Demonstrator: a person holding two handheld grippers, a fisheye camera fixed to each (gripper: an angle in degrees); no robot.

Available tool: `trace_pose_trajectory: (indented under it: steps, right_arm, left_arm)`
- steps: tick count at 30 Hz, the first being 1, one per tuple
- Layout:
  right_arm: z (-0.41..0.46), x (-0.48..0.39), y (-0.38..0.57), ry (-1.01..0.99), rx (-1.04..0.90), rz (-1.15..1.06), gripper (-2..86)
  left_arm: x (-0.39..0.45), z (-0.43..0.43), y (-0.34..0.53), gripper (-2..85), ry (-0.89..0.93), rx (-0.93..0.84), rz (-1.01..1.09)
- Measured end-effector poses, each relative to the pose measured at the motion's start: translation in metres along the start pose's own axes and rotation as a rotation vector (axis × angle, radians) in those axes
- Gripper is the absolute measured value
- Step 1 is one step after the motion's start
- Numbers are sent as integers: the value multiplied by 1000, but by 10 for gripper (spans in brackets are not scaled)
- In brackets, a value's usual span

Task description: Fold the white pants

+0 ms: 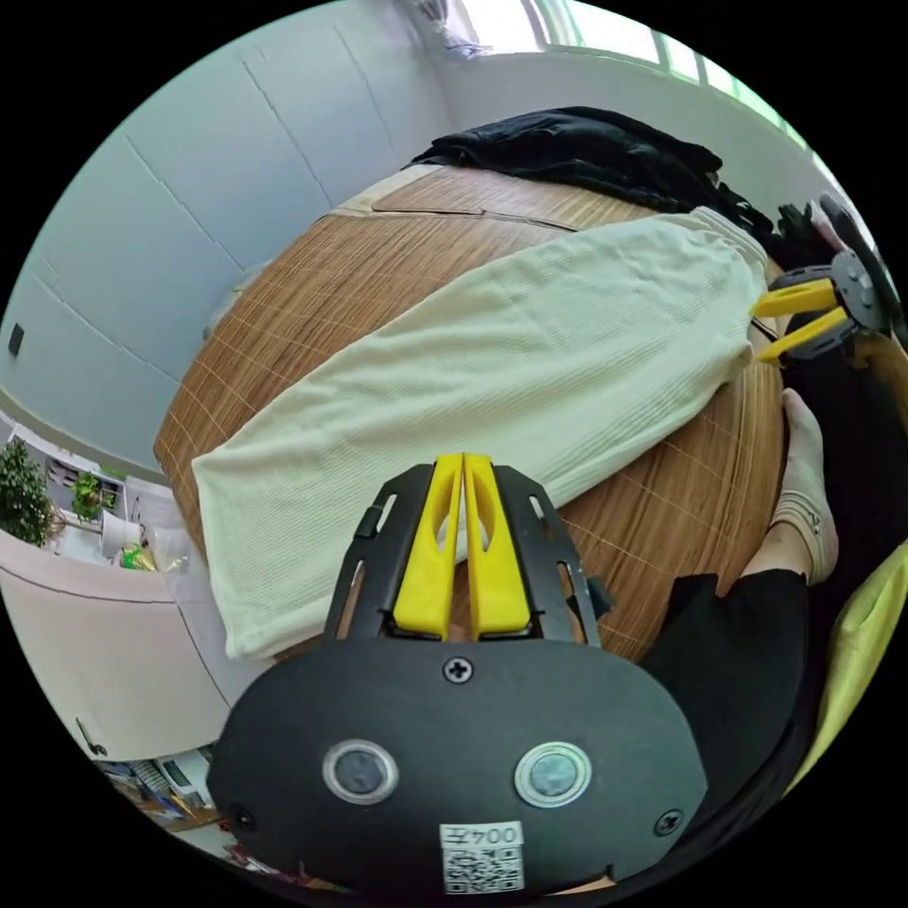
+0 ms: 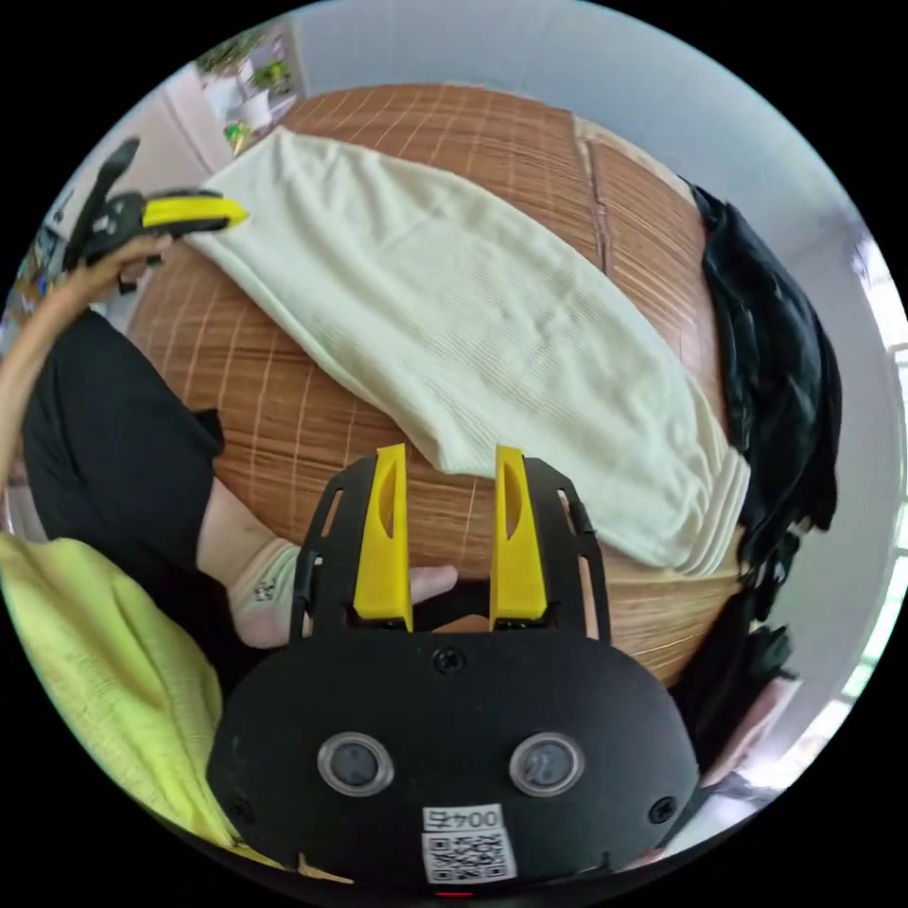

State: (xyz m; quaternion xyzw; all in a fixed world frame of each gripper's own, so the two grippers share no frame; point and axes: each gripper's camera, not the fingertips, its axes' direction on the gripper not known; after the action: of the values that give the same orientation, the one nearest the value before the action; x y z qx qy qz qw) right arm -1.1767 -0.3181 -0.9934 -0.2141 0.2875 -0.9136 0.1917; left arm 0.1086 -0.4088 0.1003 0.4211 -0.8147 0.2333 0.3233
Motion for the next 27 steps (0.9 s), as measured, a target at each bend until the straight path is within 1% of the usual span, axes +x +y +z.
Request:
trace_pose_trajectory:
  steps: [2, 4, 5, 6, 8, 10, 11, 13, 15, 20, 23, 27]
  right_arm:
    - [14, -14, -17, 84, -64, -107, 102]
    - [24, -15, -25, 98, -99, -148, 65]
    - [28, -12, -27, 70, -103, -160, 38]
    - [27, -10, -27, 49, -95, -156, 33]
    - [18, 8, -21, -57, -34, -79, 18]
    - [11, 23, -13, -159, 9, -21, 9]
    - [8, 34, -10, -223, 36, 14, 5]
    - [3, 46, -6, -289, 74, 55, -1]
    - [-2, 53, -3, -322, 112, 79, -4]
    - [-10, 64, 5, -404, 160, 130, -8]
    - [-13, 69, 6, -435, 180, 151, -8]
    - [-17, 66, 3, -428, 174, 141, -8]
  left_arm:
    - [10, 0, 3, 9, -16, 4, 43]
    - [21, 0, 4, 10, -39, 9, 85]
    - [28, -1, 5, 10, -53, 19, 111]
    - [37, -5, 5, 11, -62, 31, 139]
    - [58, -18, 2, 13, -50, 69, 199]
    - [108, -46, -3, 20, 14, 163, 318]
    - [124, -50, -4, 22, 24, 177, 354]
    - [191, -52, -9, 41, 29, 202, 486]
    - [232, -40, -15, 61, 19, 191, 548]
    - [277, -12, -38, 86, 108, 165, 528]
    - [289, 0, -50, 92, 115, 177, 511]
    - [290, 20, -60, 93, 85, 196, 470]
